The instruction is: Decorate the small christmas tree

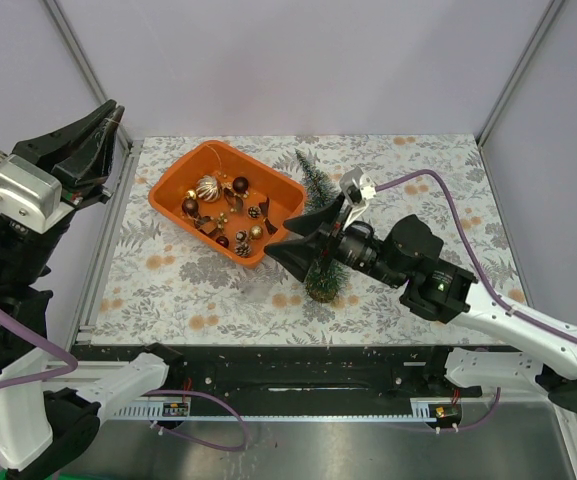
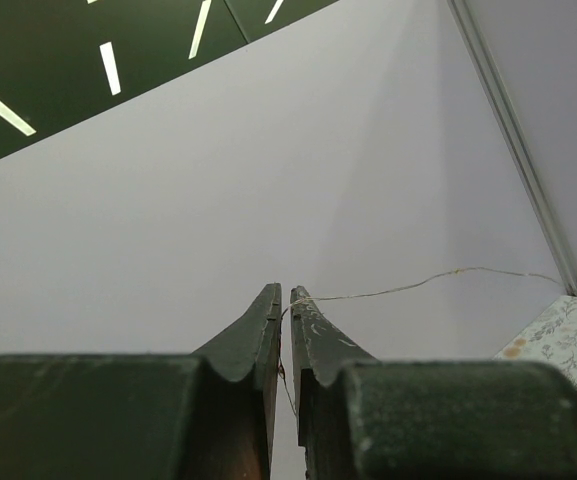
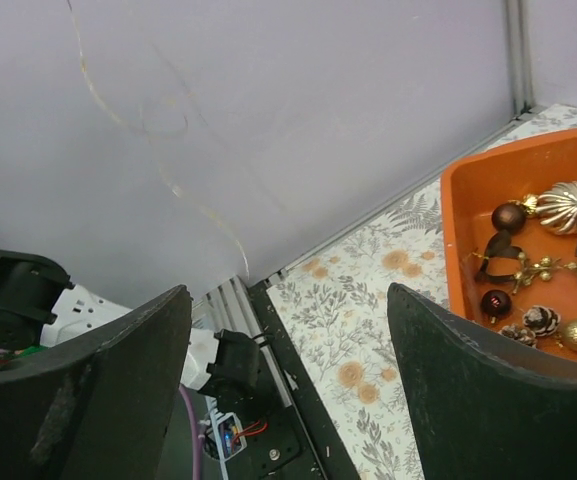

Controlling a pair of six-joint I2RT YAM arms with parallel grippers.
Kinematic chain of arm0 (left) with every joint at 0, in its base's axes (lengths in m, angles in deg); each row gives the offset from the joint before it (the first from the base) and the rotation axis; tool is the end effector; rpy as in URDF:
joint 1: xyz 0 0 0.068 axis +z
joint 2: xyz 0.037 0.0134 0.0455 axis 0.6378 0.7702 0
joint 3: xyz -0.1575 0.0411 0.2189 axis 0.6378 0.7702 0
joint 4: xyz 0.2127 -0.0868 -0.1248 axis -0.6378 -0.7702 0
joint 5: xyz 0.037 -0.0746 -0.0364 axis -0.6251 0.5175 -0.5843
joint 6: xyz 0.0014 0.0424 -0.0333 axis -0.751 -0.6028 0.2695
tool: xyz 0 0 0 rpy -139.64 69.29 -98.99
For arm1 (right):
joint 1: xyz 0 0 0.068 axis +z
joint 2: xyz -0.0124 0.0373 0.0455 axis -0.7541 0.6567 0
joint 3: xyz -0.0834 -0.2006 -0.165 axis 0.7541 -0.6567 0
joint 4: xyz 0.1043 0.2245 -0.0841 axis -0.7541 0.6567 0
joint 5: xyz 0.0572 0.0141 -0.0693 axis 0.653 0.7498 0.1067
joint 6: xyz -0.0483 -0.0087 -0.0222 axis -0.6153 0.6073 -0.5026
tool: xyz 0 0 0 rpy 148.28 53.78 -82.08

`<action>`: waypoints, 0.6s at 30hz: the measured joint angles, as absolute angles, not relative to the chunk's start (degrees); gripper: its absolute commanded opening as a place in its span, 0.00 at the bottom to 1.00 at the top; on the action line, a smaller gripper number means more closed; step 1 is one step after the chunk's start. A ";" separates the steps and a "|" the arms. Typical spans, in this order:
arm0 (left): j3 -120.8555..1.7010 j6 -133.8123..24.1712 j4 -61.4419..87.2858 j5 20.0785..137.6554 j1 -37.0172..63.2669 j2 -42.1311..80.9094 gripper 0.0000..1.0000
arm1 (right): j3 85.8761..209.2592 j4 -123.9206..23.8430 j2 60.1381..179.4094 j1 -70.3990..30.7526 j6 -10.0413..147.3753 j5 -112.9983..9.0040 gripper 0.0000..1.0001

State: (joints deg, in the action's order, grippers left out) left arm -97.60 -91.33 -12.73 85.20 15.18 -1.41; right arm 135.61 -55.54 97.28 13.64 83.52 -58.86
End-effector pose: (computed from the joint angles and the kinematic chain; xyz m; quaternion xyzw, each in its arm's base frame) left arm 0.0400 -0.0280 0.6222 0.3017 0.3903 -0.0580 0.8679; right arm 0.1051 0.2035 0.4394 -0.2296 0.6005 0.5171 0.5651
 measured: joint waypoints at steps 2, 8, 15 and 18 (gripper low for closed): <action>-97.60 -91.31 -12.73 85.22 15.18 -1.41 0.13 | 135.70 -55.54 97.81 13.94 83.72 -57.81 0.88; -97.49 -91.28 -12.78 85.24 15.18 -1.43 0.13 | 136.95 -55.04 99.51 15.45 83.83 -53.90 0.90; -96.70 -91.31 -12.91 85.24 15.18 -1.58 0.13 | 139.55 -53.75 103.18 18.99 83.68 -50.69 0.91; -96.35 -91.31 -13.10 85.22 15.18 -1.63 0.13 | 140.29 -53.31 104.65 20.68 83.37 -50.43 0.91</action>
State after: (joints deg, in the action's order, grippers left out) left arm -96.35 -91.31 -13.10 85.22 15.18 -1.63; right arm 140.29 -53.31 104.65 20.68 83.37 -50.43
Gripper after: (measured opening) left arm 0.128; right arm 0.911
